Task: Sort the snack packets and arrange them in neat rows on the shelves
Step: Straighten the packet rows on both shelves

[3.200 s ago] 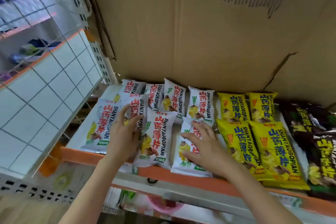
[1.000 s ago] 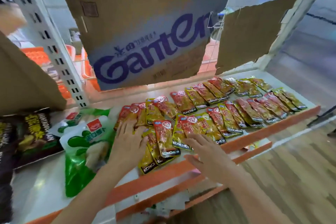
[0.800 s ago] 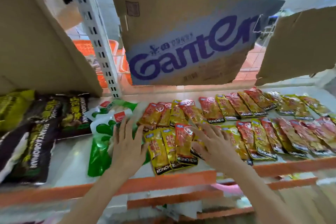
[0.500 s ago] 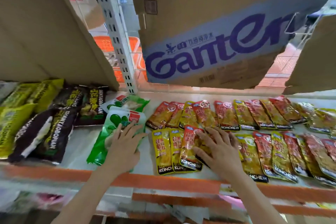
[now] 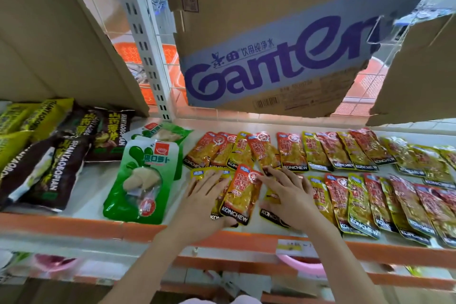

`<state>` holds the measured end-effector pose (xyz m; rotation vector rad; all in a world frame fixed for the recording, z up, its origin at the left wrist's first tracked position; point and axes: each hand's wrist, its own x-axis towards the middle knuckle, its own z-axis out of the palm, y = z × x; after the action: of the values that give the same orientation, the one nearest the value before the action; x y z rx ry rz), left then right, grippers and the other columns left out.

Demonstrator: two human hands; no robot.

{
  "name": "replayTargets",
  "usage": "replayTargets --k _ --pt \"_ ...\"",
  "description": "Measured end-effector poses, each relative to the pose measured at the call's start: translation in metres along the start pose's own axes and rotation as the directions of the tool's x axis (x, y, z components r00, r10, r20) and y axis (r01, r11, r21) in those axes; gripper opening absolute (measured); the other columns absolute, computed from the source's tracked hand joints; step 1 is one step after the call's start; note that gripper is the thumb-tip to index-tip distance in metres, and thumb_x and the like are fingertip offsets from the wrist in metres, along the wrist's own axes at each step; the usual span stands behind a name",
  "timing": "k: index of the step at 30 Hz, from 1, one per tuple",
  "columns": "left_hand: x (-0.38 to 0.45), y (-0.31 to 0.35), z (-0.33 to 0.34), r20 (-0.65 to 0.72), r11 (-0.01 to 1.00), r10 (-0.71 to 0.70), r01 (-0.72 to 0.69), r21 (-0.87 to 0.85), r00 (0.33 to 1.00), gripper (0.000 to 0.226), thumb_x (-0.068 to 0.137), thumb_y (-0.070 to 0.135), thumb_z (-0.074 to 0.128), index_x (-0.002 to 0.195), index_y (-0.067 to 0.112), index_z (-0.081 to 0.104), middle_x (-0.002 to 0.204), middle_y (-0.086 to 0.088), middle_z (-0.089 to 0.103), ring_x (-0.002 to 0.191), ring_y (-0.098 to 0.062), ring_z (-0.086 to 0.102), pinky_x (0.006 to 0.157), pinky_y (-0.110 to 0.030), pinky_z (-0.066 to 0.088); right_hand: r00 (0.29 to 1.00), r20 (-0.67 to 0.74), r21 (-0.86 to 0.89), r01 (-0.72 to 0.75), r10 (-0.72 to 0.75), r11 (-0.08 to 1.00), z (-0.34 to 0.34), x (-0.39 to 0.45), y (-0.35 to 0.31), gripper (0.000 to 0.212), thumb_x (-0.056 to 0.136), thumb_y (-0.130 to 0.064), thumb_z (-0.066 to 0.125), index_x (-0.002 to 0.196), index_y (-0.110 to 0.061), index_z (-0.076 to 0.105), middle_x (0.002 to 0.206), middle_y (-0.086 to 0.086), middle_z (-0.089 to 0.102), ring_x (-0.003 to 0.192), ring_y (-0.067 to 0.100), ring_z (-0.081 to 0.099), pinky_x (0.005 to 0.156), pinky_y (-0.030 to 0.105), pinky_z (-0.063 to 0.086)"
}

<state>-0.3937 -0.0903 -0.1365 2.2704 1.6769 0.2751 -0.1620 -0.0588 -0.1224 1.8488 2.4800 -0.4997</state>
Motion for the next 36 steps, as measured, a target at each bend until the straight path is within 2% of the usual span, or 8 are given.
replayTargets --k 3,7,9,13,18,26,31,36 --pt "0.000 -0.005 -0.006 0.053 0.998 0.013 -0.016 0.054 0.998 0.100 0.063 0.084 0.038 0.147 0.037 0.009 0.152 0.022 -0.005 0.137 0.003 -0.016 0.109 -0.027 -0.021 0.995 -0.100 -0.010 -0.003 0.002 1.000 -0.003 -0.009 -0.010 0.056 0.091 -0.058 0.037 0.143 -0.041 0.026 0.157 -0.012 0.007 0.145 0.013 -0.005 0.114 0.048 -0.008" --pt "-0.002 -0.003 0.001 -0.017 1.000 -0.001 0.001 0.000 1.000 0.108 0.051 0.092 0.035 0.143 0.034 0.025 0.153 0.019 0.012 0.142 -0.002 -0.007 0.114 -0.031 -0.013 0.980 -0.198 0.073 -0.019 0.033 0.997 0.012 -0.012 -0.044 0.104 0.060 -0.087 -0.016 0.144 -0.040 0.022 0.156 -0.011 0.013 0.145 0.011 0.004 0.115 0.038 -0.007" --pt "-0.003 -0.004 0.002 -0.043 0.999 0.003 -0.005 -0.050 0.999 0.111 0.049 0.095 0.029 0.141 0.033 0.029 0.151 0.019 0.017 0.142 -0.001 -0.004 0.115 -0.030 -0.010 0.985 -0.173 0.021 0.015 -0.011 1.000 0.027 -0.012 -0.046 0.105 0.055 -0.086 -0.024 0.145 -0.046 0.012 0.157 -0.011 0.004 0.145 0.012 -0.004 0.111 0.037 -0.018" --pt "-0.005 -0.007 -0.003 -0.018 0.995 -0.029 0.028 -0.091 0.999 0.113 0.051 0.091 0.035 0.145 0.029 0.019 0.153 0.019 0.009 0.142 0.000 -0.002 0.114 -0.025 -0.010 0.981 -0.158 0.051 0.125 -0.115 0.991 0.031 -0.013 -0.028 0.086 0.065 -0.085 0.006 0.143 -0.049 0.016 0.154 -0.019 -0.002 0.145 0.009 -0.005 0.108 0.027 -0.023" --pt "-0.003 -0.011 -0.006 -0.017 0.996 0.002 -0.003 -0.084 1.000 0.108 0.056 0.091 0.029 0.146 0.030 0.019 0.150 0.024 0.005 0.136 0.009 -0.005 0.102 -0.009 -0.023 0.956 -0.259 0.142 0.176 -0.135 0.974 0.036 -0.017 -0.024 0.062 0.080 -0.066 0.036 0.137 -0.042 0.038 0.151 -0.015 0.024 0.142 0.006 0.013 0.114 0.027 -0.011" --pt "0.000 0.003 -0.001 -0.137 0.997 -0.067 0.060 -0.058 0.988 0.084 0.074 0.080 0.011 0.130 0.025 0.042 0.140 0.010 0.035 0.134 -0.009 0.025 0.111 -0.026 0.007 0.981 -0.190 0.107 0.062 -0.041 0.992 0.026 -0.018 -0.029 0.092 0.069 -0.083 0.007 0.147 -0.034 0.015 0.154 -0.018 0.008 0.143 0.004 0.006 0.110 0.022 -0.017" --pt "0.036 0.016 -0.006 -0.315 0.995 -0.103 0.097 -0.036 0.944 0.058 0.086 0.053 0.037 0.124 0.011 0.049 0.129 -0.005 0.044 0.124 -0.022 0.037 0.109 -0.039 0.029 0.984 -0.179 0.101 0.042 -0.024 0.994 0.028 -0.017 -0.030 0.089 0.069 -0.078 0.012 0.146 -0.033 0.017 0.154 -0.019 0.011 0.142 0.002 0.007 0.110 0.022 -0.017" --pt "0.069 0.019 0.000 -0.102 0.990 -0.091 0.100 0.096 0.991 0.067 0.095 0.053 0.030 0.149 0.017 0.013 0.158 0.002 0.002 0.145 -0.016 -0.007 0.118 -0.042 -0.005 0.982 -0.188 0.095 0.042 -0.024 0.995 0.026 -0.018 -0.031 0.088 0.070 -0.076 0.012 0.146 -0.032 0.018 0.154 -0.018 0.013 0.142 0.001 0.007 0.109 0.021 -0.018"
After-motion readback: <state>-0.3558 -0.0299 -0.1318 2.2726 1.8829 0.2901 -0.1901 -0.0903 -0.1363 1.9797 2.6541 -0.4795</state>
